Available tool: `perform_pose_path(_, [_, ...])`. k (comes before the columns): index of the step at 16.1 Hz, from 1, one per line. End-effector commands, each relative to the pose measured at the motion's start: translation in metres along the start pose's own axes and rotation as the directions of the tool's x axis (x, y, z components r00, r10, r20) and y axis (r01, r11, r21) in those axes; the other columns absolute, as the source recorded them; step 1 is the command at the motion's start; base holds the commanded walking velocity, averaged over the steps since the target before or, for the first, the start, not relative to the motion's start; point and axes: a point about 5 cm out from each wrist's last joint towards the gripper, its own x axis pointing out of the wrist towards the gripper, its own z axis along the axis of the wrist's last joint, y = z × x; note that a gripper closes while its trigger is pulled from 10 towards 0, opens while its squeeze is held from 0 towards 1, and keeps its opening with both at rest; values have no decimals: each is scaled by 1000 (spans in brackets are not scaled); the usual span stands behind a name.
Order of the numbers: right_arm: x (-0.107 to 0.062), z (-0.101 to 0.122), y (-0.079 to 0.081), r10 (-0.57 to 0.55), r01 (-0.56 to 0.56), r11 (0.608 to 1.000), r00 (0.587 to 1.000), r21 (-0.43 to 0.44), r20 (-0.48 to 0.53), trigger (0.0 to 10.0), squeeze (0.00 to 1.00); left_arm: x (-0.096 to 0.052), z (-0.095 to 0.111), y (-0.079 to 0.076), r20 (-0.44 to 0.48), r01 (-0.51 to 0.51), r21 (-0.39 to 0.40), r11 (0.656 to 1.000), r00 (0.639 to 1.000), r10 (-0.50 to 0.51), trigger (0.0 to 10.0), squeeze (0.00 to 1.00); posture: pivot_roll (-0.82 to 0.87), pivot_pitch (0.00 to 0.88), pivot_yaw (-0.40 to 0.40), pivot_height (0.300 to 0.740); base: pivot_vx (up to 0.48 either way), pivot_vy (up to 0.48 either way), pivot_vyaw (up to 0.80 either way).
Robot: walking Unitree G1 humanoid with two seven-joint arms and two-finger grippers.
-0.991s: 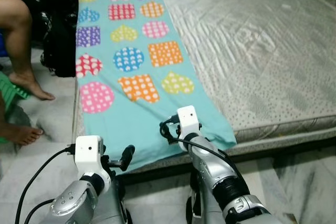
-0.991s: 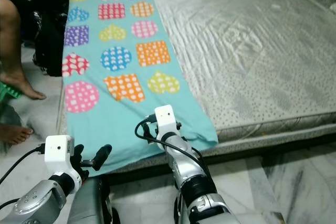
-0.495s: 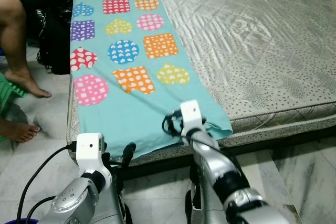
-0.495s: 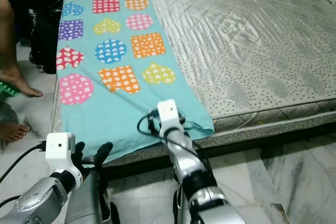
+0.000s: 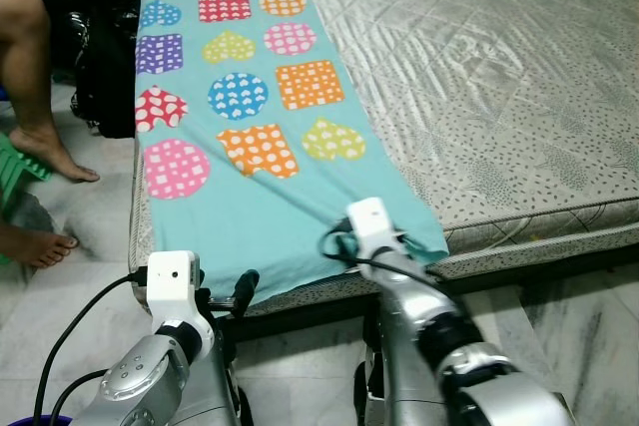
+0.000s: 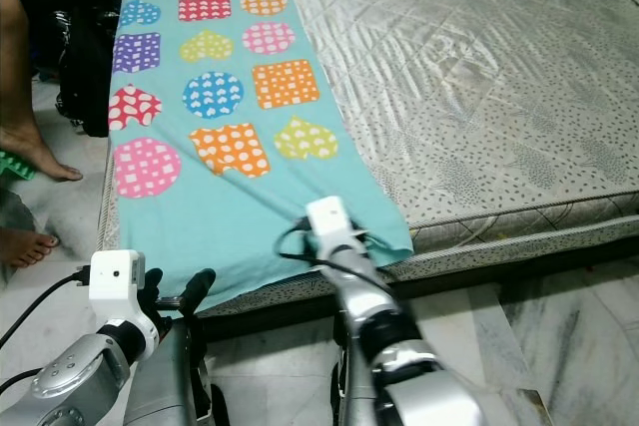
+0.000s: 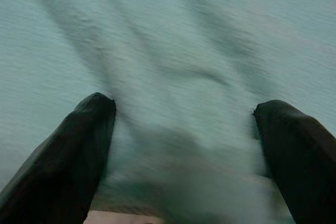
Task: Clean up the room
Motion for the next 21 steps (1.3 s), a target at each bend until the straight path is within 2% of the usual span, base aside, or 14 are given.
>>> perform_pose_path(1, [-2,-14,-8,-17,18,1000,998,8,-56,10000,0,0,-5,3,-32,-21,3,1000,999,21,10000,0,-14,212,-9,543,0,0,0])
perform_pose_path(4, [-9,-17,-34,-54,54,998,997,8,-51,10000,0,2,-5,5,-33,-20,4,1000,999,20,10000,0,-26,208,-6,543,0,0,0])
perform_pose_path(7, [-34,-34,-50,-1,1,1000,997,-3,-78,10000,0,3,-5,6,-33,-21,8,1000,999,21,10000,0,-35,206,-2,543,0,0,0])
perform_pose_path(10, [-73,-54,-50,116,-117,993,985,5,-130,10000,0,4,-4,8,-32,-22,15,1000,999,22,10000,0,-44,202,6,543,0,0,0])
perform_pose_path(12, [-92,-60,-41,203,-205,979,967,2,-153,10000,0,4,-4,9,-37,-18,22,1000,999,18,10000,0,-46,198,11,543,0,0,0])
perform_pose_path(14, [-103,-66,-38,262,-265,964,950,3,-173,10000,0,5,-4,10,-41,-14,26,1000,999,15,10000,0,-49,196,17,543,0,0,0])
perform_pose_path(16, [-102,-53,-48,171,-171,985,980,14,-103,10000,0,7,-2,10,-30,-10,36,999,999,11,10000,0,-55,191,22,543,0,0,0])
perform_pose_path(17, [-96,-34,-51,119,-119,989,993,87,1,10000,0,8,-1,10,-18,-11,40,999,1000,12,10000,0,-54,188,24,543,0,0,0])
perform_pose_path(18, [-95,-15,-49,115,-129,976,989,173,90,10000,0,8,-1,10,-19,-10,42,999,1000,11,10000,0,-51,184,27,543,0,0,0])
perform_pose_path(19, [-93,-4,-46,119,-142,970,985,198,127,10000,0,9,-1,10,-21,-10,43,999,1000,11,10000,0,-53,182,27,543,0,0,0])
perform_pose_path(20, [-89,5,-39,134,-166,958,980,235,144,10000,0,9,-1,10,-22,-8,45,999,1000,9,10000,0,-51,179,28,543,0,0,0])
perform_pose_path(21, [-84,10,-28,155,-177,950,983,257,103,10000,0,10,-1,10,-27,-6,44,999,1000,7,10000,0,-51,179,28,543,0,0,0])
